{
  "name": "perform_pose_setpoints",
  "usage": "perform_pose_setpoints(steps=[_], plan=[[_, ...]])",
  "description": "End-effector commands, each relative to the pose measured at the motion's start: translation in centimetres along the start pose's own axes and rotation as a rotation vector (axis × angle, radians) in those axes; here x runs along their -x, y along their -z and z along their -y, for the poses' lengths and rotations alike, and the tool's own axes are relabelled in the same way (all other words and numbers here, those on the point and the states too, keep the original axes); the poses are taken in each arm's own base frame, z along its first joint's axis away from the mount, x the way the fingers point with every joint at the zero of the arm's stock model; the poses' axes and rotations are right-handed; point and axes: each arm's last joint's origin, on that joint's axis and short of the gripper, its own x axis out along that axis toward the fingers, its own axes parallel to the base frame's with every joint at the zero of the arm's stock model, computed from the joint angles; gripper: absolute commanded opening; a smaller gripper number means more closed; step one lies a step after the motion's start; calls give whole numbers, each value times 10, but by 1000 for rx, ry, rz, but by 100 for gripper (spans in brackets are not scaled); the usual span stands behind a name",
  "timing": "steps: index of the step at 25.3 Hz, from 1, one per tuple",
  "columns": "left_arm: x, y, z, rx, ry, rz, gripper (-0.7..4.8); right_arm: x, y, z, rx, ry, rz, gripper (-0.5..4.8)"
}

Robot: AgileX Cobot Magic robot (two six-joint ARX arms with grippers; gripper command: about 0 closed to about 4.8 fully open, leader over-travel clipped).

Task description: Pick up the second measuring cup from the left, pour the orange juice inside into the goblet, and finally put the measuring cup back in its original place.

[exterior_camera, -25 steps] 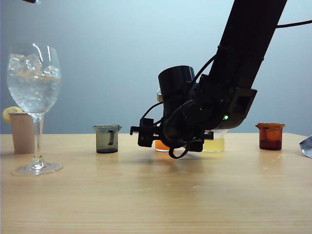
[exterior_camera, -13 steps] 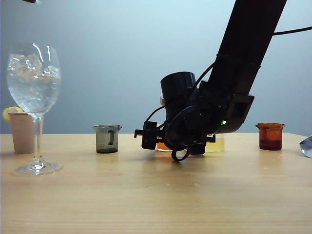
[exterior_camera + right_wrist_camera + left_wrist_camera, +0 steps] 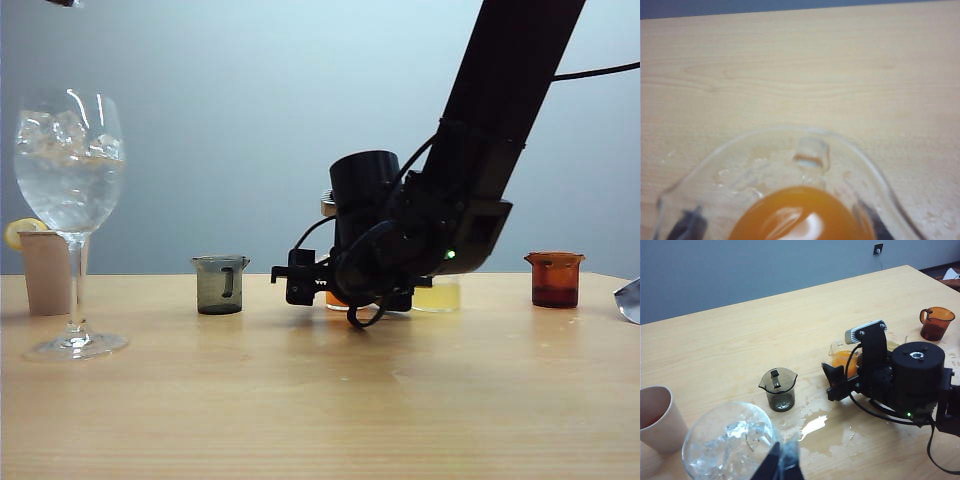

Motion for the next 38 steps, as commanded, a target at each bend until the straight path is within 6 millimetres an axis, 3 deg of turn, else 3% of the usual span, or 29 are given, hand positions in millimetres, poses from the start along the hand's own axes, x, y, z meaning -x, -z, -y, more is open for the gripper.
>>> perform_pose_setpoints(steps=[1,6,13,19,29,31,38], plan=[[1,-2,0,-2,-2,12,-3,0,-4,0,2,17,18,377],[1,-2,-1,-2,-2,13,-3,0,-4,0,0,24,23,364],[1,-2,0,-2,-2,13,-3,0,-4,0,0,22,23,160],[1,-2,0,-2,-2,13,-3,1,-9,-1,15,13,34,156],[1,-2,0,-2,-2,13,-3,17,-51,-11,61,-90,48,154],[1,-2,0,-2,-2,13,-3,28,-69,-18,67,-147,45,147],[1,-2,0,-3,-2,12,-3,56,-105,-35,113,-240,56,147]])
